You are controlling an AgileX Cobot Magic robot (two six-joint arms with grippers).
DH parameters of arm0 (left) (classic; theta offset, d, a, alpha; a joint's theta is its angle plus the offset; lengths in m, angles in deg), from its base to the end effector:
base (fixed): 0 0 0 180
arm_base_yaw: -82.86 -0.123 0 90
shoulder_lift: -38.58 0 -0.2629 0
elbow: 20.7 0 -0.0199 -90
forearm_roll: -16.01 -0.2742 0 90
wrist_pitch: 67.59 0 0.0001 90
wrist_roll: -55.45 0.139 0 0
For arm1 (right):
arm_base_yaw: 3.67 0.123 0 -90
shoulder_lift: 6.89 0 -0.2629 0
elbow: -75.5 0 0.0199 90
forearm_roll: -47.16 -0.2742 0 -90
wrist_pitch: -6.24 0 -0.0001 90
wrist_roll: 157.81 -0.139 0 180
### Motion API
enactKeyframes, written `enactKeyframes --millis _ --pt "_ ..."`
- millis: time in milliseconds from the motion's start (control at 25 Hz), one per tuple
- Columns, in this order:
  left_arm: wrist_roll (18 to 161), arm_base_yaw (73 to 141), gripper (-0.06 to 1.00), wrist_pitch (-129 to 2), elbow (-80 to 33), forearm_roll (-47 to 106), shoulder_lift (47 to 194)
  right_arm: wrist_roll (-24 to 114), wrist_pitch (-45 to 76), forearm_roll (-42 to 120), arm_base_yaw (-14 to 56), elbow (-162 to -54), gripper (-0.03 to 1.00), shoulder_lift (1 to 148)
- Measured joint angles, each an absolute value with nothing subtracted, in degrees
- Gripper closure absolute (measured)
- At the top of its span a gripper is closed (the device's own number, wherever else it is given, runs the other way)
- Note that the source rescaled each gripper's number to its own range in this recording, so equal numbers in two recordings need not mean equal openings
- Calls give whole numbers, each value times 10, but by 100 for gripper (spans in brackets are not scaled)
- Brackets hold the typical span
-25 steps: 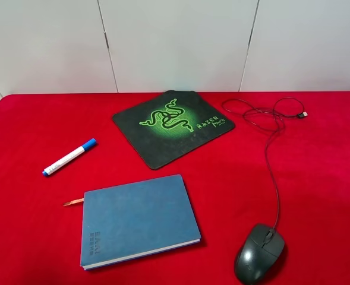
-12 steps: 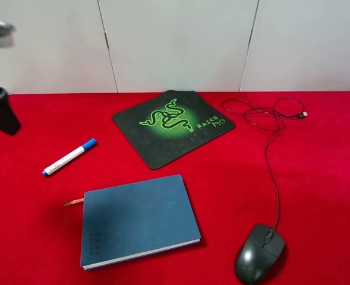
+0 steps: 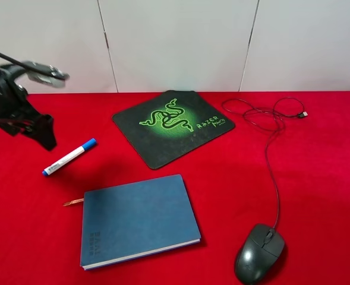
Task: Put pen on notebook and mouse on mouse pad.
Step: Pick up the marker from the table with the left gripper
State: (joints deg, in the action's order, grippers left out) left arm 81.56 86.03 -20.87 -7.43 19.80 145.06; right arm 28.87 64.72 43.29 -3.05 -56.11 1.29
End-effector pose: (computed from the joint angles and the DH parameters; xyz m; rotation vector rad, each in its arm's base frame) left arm 0.3541 -0.0263 0.1213 0.6771 2.8195 -0.0077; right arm 0.0833 0.0089 0.2694 -0.1291 2.0021 0.0127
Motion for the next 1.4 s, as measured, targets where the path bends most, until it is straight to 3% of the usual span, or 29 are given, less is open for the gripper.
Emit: enactKeyframes --millis 440,1400 --pt "845 866 -4 -300 -74 200 1555 289 648 433 -30 -561 -3 13" --pt "869 909 -4 -387 -75 160 1607 289 647 433 -30 -561 -3 13"
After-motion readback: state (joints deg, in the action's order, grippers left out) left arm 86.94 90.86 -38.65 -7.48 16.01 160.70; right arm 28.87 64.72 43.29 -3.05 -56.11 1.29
